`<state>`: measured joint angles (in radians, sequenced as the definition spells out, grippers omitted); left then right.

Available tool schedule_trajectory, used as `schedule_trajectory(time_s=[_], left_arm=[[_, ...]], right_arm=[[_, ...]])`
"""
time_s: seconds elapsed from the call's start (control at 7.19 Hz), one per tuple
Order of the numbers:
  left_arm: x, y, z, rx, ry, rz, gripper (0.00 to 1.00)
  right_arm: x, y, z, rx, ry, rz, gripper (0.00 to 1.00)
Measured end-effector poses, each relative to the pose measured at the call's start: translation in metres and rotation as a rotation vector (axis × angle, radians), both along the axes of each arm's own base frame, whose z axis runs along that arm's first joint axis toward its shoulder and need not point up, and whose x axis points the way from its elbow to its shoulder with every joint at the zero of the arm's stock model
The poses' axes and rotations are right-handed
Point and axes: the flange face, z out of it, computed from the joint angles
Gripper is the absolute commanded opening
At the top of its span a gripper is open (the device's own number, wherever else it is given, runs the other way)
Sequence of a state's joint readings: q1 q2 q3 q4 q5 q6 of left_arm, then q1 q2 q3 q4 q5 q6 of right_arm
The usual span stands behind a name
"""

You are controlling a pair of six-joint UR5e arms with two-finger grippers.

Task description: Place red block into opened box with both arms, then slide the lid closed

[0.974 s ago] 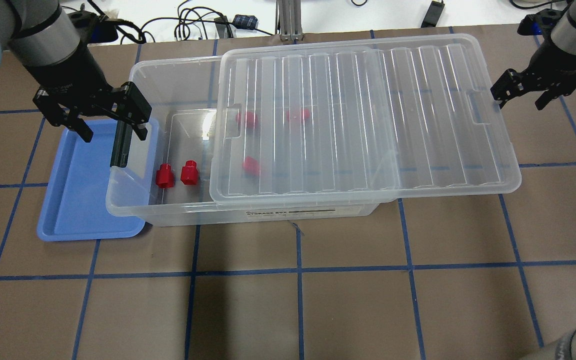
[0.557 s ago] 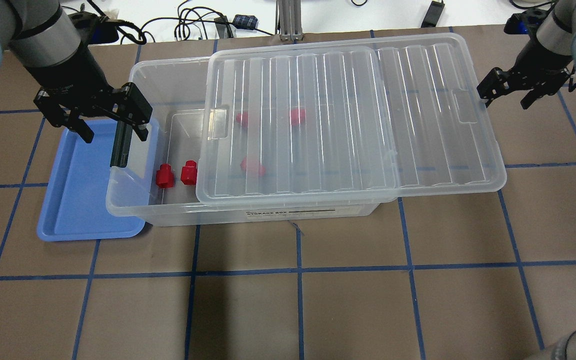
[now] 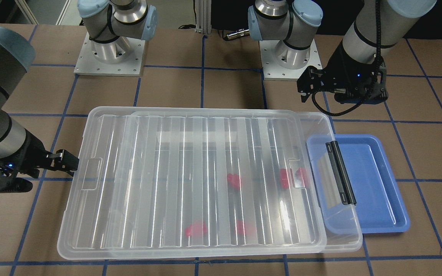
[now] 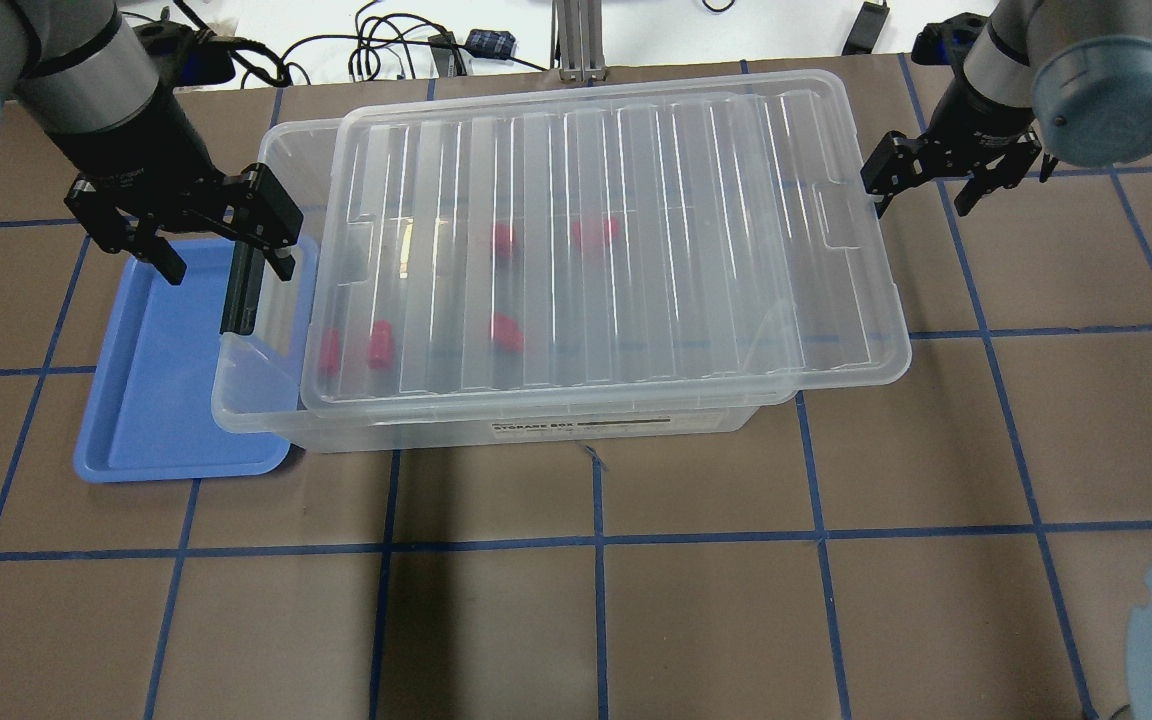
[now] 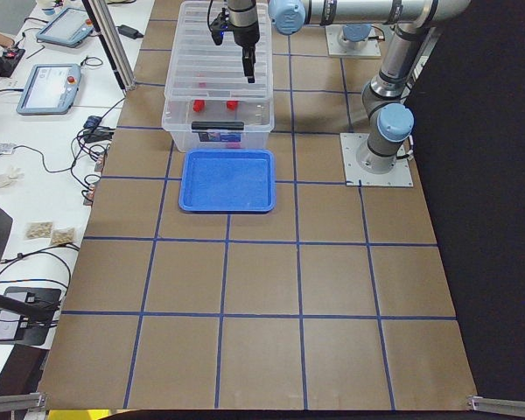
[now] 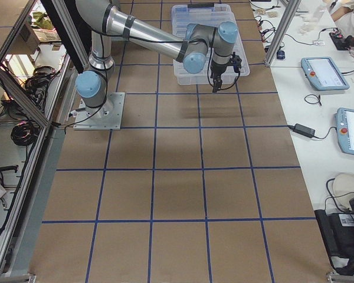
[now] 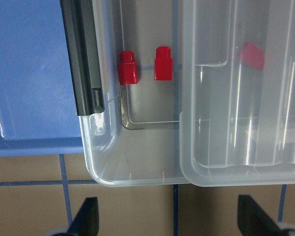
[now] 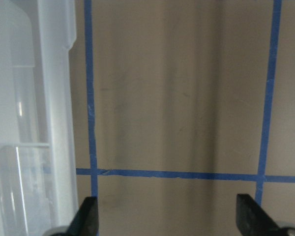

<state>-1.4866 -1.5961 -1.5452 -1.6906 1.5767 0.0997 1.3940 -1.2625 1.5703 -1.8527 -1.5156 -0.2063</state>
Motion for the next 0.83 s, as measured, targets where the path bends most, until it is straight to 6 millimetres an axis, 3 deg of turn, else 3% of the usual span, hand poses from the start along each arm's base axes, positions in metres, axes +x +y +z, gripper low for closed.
schedule_trajectory(time_s=[0.42,0.83], left_arm=[[0.000,-0.001,0.000,-0.002,0.001,0.000,1.00],[0.000,-0.001,0.000,-0.003,0.001,-0.001,1.00]], right_arm=[[0.035,0.003,0.003,-0.005,-0.002,-0.007,1.00],[0.047,0.001,0.012,-0.028,0.006,0.004,1.00]])
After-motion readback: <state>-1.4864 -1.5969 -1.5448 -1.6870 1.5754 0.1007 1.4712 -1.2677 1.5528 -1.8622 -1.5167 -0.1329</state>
